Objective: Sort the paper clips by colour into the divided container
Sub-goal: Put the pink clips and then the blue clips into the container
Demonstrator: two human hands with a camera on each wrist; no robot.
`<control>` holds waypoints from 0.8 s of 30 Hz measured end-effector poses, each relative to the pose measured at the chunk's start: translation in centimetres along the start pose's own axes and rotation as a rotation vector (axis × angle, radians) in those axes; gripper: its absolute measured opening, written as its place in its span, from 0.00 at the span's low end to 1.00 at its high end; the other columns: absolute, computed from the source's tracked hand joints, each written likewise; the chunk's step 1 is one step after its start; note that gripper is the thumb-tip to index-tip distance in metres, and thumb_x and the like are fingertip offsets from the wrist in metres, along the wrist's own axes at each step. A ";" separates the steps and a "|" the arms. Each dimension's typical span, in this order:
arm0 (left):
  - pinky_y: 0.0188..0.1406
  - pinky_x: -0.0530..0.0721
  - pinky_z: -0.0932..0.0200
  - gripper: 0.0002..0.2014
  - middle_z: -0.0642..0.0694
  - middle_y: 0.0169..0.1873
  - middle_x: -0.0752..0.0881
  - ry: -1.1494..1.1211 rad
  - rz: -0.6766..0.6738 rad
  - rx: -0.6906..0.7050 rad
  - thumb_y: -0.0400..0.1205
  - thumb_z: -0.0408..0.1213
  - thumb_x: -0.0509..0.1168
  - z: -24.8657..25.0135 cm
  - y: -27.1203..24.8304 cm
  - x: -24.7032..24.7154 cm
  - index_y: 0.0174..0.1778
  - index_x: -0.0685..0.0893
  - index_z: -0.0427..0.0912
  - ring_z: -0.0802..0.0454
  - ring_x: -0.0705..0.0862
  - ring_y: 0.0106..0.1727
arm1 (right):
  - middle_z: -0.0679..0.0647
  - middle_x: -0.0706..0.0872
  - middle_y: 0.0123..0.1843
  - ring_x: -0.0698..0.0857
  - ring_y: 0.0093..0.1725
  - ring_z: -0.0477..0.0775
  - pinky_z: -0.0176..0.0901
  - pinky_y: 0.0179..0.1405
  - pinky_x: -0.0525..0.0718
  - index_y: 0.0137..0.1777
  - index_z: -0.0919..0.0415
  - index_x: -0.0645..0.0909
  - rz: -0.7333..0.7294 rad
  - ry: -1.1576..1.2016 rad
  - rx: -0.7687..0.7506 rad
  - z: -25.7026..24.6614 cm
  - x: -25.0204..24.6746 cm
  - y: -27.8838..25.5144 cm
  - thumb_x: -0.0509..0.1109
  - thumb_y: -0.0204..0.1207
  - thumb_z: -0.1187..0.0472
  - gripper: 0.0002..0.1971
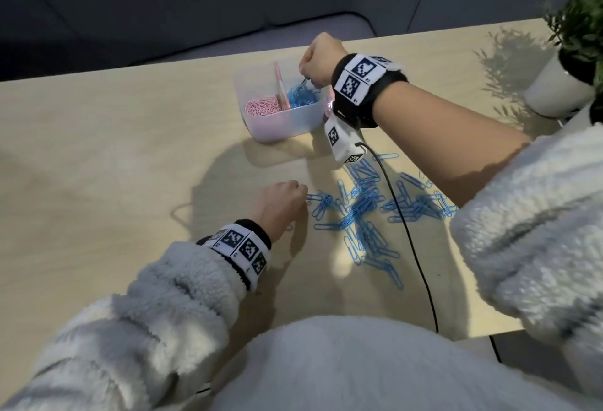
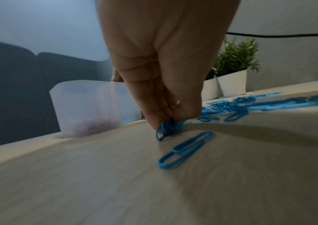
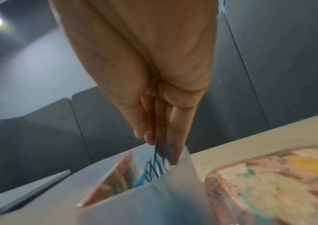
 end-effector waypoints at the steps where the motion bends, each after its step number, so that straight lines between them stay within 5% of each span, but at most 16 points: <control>1: 0.46 0.78 0.46 0.08 0.37 0.53 0.82 -0.059 0.020 -0.005 0.82 0.31 0.57 -0.2 0.1 -0.4 0.55 0.77 0.34 0.36 0.82 0.54 | 0.64 0.84 0.63 0.83 0.52 0.59 0.47 0.60 0.84 0.60 0.69 0.81 -0.009 0.045 0.003 0.0 0.1 0.0 0.60 0.77 0.67 0.15; 6: 0.45 0.77 0.47 0.08 0.34 0.45 0.85 -0.436 0.290 -0.024 0.74 0.29 0.64 -2.0 1.6 -5.8 0.47 0.82 0.33 0.37 0.83 0.47 | 0.56 0.85 0.39 0.82 0.43 0.51 0.45 0.52 0.82 0.42 0.66 0.88 0.115 0.445 -0.065 2.4 -2.6 -3.6 0.61 0.69 0.66 0.13; 10: 0.47 0.77 0.50 0.10 0.32 0.42 0.88 -0.469 0.566 -0.078 0.73 0.29 0.61 -4.1 5.3 -11.9 0.46 0.86 0.34 0.37 0.84 0.46 | 0.65 0.88 0.38 0.83 0.36 0.45 0.51 0.46 0.82 0.38 0.69 0.87 0.120 0.441 -0.021 8.0 -2.5 -7.5 0.65 0.66 0.64 0.11; 13: 0.52 0.78 0.50 0.13 0.34 0.49 0.88 -0.402 0.505 -0.182 0.75 0.30 0.59 -5.7 9.2 -13.8 0.51 0.85 0.37 0.36 0.83 0.53 | 0.56 0.86 0.40 0.82 0.32 0.30 0.33 0.43 0.80 0.42 0.71 0.86 0.116 0.315 0.069 13.0 -2.0 -10.2 0.66 0.73 0.69 0.08; 16: 0.60 0.77 0.46 0.14 0.33 0.57 0.86 -0.254 0.350 -0.152 0.79 0.29 0.58 -5.7 11.9 -13.2 0.58 0.84 0.37 0.33 0.81 0.60 | 0.56 0.89 0.44 0.82 0.38 0.47 0.39 0.46 0.79 0.43 0.63 0.87 0.105 0.154 0.133 17.0 -1.8 -12.3 0.65 0.71 0.69 0.08; 19: 0.60 0.76 0.45 0.16 0.30 0.59 0.84 -0.184 0.260 -0.110 0.81 0.28 0.55 -5.4 12.7 -11.4 0.60 0.82 0.37 0.32 0.80 0.61 | 0.60 0.91 0.50 0.83 0.43 0.53 0.43 0.52 0.80 0.44 0.62 0.87 0.094 0.062 0.159 19.1 -1.5 -12.9 0.66 0.71 0.67 0.07; 24: 0.65 0.70 0.48 0.16 0.34 0.56 0.85 -0.324 0.508 0.002 0.79 0.28 0.54 -4.6 9.2 -11.6 0.58 0.83 0.36 0.36 0.79 0.60 | 0.63 0.89 0.52 0.85 0.53 0.62 0.46 0.56 0.79 0.48 0.65 0.85 0.093 0.066 0.159 18.1 -0.1 -12.2 0.68 0.71 0.65 0.08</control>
Point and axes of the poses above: each hand's wrist, its own y-axis towards the middle knuckle, its own x-axis out of the palm, z = x × y, the point moved 6 cm from there along y, towards the middle knuckle
